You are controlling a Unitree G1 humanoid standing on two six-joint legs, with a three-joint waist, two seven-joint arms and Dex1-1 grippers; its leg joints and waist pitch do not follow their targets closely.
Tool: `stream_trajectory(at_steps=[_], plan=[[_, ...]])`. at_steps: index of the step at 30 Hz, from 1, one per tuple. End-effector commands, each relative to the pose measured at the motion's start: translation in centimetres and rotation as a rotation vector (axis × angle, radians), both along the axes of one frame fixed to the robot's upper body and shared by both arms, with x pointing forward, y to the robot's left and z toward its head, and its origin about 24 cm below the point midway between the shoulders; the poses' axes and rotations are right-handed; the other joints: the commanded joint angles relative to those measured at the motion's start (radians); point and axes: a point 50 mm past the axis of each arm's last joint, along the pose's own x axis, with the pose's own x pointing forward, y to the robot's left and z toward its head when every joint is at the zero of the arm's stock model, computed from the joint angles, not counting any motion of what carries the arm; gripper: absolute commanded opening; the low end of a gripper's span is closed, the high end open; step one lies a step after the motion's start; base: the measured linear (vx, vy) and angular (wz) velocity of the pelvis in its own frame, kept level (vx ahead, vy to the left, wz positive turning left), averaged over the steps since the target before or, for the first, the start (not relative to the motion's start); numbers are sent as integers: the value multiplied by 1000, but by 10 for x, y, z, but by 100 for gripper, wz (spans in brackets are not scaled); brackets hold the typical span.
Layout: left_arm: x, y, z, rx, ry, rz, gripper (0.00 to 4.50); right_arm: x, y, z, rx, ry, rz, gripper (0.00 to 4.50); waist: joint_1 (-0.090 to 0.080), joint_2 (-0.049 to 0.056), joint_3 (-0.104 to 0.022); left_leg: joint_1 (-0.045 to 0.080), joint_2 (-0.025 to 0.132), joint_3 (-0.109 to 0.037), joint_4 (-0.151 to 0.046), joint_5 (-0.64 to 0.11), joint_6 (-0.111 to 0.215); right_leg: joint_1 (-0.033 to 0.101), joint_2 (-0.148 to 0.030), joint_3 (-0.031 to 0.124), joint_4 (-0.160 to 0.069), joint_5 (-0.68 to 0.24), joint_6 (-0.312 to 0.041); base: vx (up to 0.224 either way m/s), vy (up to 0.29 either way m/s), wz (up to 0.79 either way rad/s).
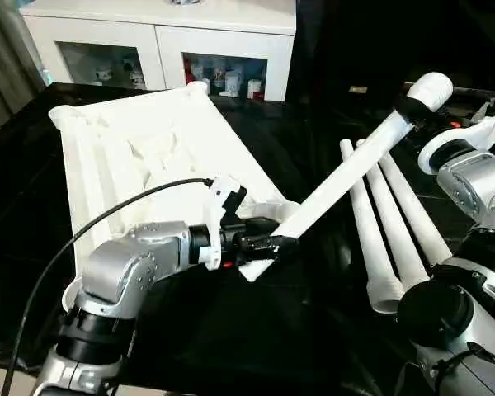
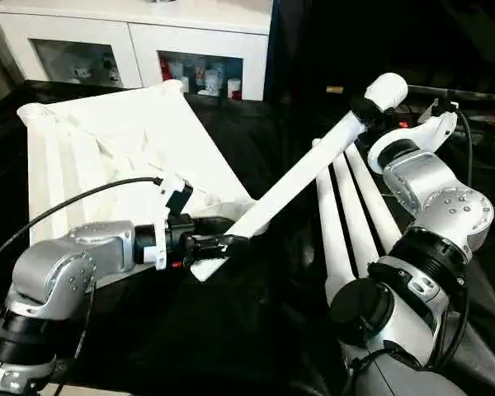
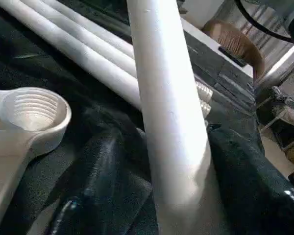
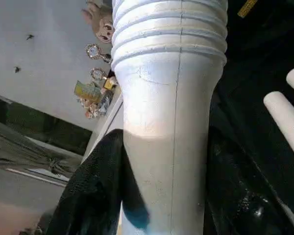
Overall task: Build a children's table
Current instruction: Pick table leg
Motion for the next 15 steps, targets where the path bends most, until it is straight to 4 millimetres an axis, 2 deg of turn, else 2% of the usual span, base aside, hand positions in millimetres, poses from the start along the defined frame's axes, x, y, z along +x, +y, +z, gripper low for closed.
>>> stream_trajectory(at_steps=[1, 2, 6, 8, 15], plan=[[-2, -2, 3, -23, 4, -5, 272, 1, -1, 8, -2, -21, -3, 189, 0, 4, -84, 15, 47, -25, -57, -93, -9, 57, -86, 62, -72, -187, -97, 0, 0, 0], [-3, -2, 3, -33, 7, -6, 247, 2, -1, 8, -1, -22, -5, 189, 0, 2, -83, 14, 46, -24, -57, -97, -9, 58, -86, 62, -74, -192, -95, 0, 0, 0], [-5, -4, 4, -44, 11, -16, 226, 2, -1, 7, -2, -19, -7, 189, 0, 1, -84, 13, 46, -25, -57, -93, -9, 58, -86, 62, -73, -198, -89, 0, 0, 0], [-6, -4, 3, -46, 12, -15, 191, 3, -1, 7, -3, -18, -8, 189, 0, 1, -84, 14, 46, -24, -57, -95, -9, 57, -85, 62, -74, -201, -87, 0, 0, 0], [-4, -1, 5, -57, 4, 5, 159, 3, 0, 7, -11, -10, 0, 189, 0, 2, -85, 14, 46, -25, -56, -86, -7, 57, -83, 62, -71, -180, -85, 0, 0, 0]])
